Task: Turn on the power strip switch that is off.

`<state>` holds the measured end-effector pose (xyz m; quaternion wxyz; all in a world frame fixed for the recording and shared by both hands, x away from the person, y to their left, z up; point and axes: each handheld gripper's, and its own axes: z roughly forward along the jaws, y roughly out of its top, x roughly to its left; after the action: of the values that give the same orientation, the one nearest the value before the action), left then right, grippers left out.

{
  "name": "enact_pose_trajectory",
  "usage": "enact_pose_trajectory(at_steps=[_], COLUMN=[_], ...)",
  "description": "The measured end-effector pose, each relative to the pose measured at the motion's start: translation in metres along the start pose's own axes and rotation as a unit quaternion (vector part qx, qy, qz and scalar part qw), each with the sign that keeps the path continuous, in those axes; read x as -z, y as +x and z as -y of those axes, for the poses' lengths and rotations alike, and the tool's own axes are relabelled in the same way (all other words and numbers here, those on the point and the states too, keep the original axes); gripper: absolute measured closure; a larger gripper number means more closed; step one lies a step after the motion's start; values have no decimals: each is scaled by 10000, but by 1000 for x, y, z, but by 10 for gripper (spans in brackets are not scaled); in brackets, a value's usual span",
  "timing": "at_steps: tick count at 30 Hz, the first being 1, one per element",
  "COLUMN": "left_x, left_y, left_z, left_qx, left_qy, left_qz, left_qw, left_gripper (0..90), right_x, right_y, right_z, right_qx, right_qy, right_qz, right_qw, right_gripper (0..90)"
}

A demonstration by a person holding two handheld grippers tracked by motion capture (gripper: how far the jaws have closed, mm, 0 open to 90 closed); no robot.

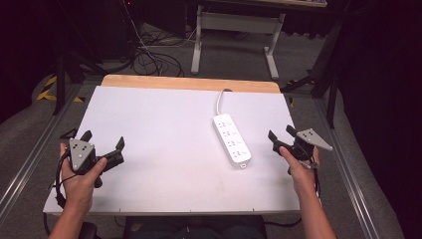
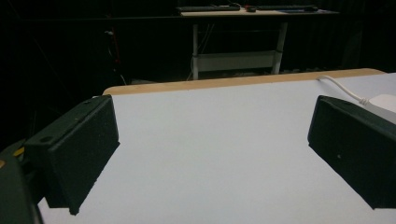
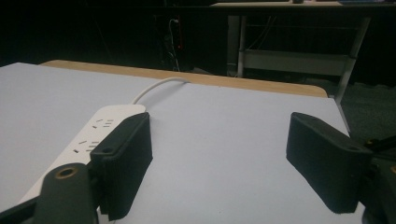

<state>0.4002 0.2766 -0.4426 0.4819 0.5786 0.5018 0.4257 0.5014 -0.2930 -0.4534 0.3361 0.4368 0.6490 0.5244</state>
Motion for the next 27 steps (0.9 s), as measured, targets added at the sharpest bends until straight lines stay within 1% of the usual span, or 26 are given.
enact_pose_trajectory(at_steps=[5, 12, 19, 22, 23, 24, 27], left_x=[0, 0, 0, 0, 0, 0, -1], left_y=[0, 0, 0, 0, 0, 0, 0], left_z=[0, 0, 0, 0, 0, 0, 0], left_qx=[-18, -18, 0, -9, -7, -7, -20], left_qy=[14, 10, 4, 18, 5, 5, 4], left_qz=[5, 3, 10, 7, 9, 9, 5], left_qw=[10000, 10000, 10000, 10000, 10000, 10000, 10000], left_gripper=[26, 27, 28, 28, 28, 28, 28], right_x=[0, 0, 1, 2, 2, 2, 3], right_y=[0, 0, 0, 0, 0, 0, 0], right_z=[0, 0, 0, -1, -1, -2, -3], right_qx=[23, -17, 14, 45, 49, 65, 45], right_qy=[11, -18, -48, -107, -138, -151, -207], right_qz=[11, 37, 35, 53, 57, 76, 82], right_qw=[10000, 10000, 10000, 9999, 9999, 9998, 9997], right_gripper=[226, 223, 218, 211, 217, 243, 349])
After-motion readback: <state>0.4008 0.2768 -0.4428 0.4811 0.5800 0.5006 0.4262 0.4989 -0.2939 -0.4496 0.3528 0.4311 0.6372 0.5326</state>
